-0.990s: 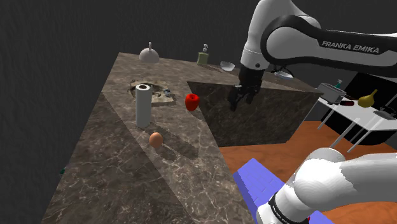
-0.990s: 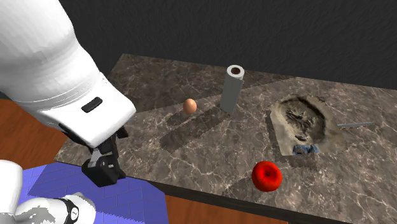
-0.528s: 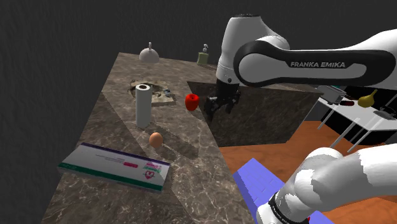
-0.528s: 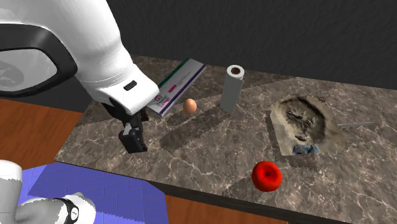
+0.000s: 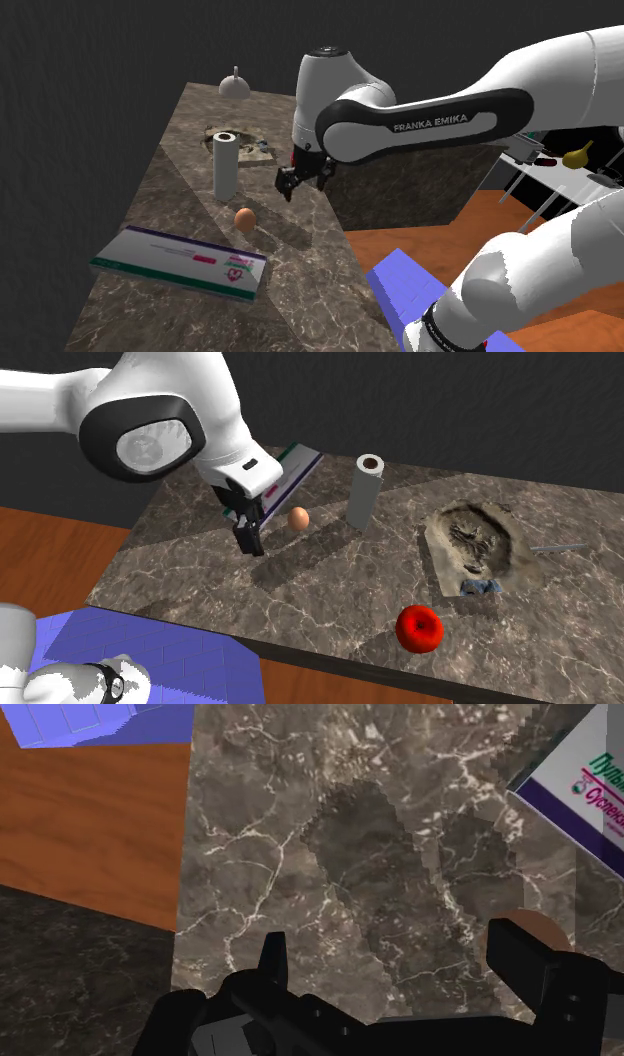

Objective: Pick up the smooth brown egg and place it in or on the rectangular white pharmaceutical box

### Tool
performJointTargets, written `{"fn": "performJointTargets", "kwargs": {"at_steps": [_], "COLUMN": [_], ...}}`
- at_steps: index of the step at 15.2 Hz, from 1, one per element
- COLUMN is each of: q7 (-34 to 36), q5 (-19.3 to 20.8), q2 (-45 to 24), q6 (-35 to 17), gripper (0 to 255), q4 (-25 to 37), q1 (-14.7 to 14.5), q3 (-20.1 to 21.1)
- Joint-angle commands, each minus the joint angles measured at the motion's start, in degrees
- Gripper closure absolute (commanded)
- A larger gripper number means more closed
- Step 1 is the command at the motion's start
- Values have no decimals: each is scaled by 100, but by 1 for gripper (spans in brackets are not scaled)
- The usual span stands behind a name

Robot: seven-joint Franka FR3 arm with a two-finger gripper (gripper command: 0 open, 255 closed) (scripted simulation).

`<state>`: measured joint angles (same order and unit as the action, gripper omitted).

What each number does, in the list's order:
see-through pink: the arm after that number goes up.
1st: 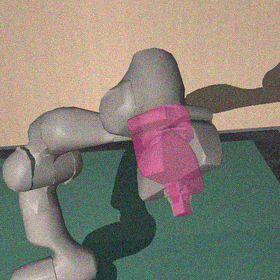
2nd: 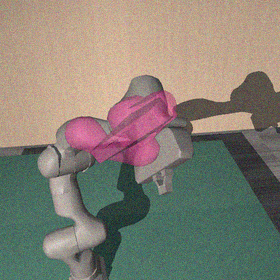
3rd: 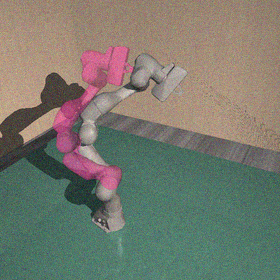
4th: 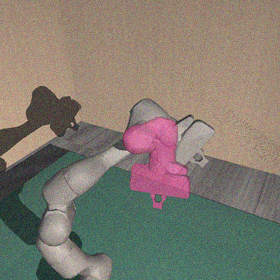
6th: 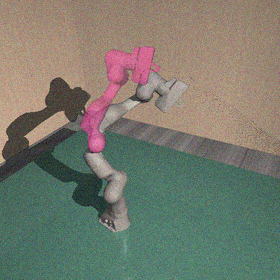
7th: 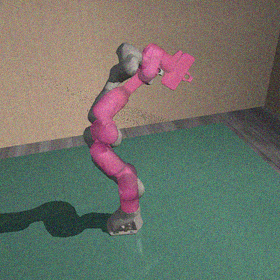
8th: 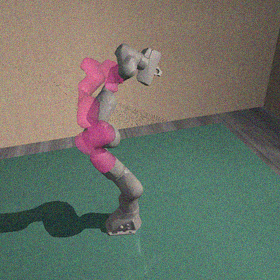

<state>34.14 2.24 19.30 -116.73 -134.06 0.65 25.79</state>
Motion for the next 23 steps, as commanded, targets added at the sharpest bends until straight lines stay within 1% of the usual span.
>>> {"fn": "performJointTargets", "kwargs": {"at_steps": [1,4,7,9,11,12,19,23], "q7": [445,1115,1836,2314,2756,2875,3074,3091], "q5": [197,654,1257,1701,2138,2258,2577,2606], "q2": [-423,-1117,-1874,-2399,-2924,-3076,-3395,-3423], "q6": [-223,-491,-642,-672,-652,-639,-1037,-1069], "gripper": [0,0,0,0,0,0,0,0], "q4": [203,565,1017,1369,1760,1882,1723,1713], "q1": [46,123,122,44,-104,-166,-192,-195], "q3": [252,561,779,844,837,815,671,658]}}
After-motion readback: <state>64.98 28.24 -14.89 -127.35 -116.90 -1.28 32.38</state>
